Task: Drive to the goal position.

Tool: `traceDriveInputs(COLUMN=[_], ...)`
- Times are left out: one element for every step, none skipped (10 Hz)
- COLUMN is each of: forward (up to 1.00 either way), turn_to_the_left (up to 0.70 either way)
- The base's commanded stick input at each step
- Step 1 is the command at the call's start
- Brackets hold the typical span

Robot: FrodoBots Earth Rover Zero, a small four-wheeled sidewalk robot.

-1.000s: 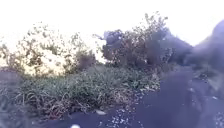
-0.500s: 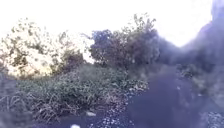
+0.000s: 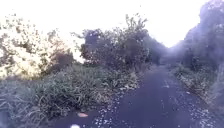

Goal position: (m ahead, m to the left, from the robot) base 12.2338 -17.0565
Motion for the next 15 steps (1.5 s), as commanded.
traceDriveInputs(forward=[0.00, 0.00, 0.00, 0.00, 0.00, 0.00, 0.00, 0.00, 0.00, 0.00, 0.00, 0.00, 0.00, 0.00, 0.00], turn_to_the_left=[0.00, 0.00, -0.66, -0.69, -0.70, -0.70, -0.70, -0.70, -0.70, -0.70, -0.70, -0.70, -0.70, -0.70, -0.70])
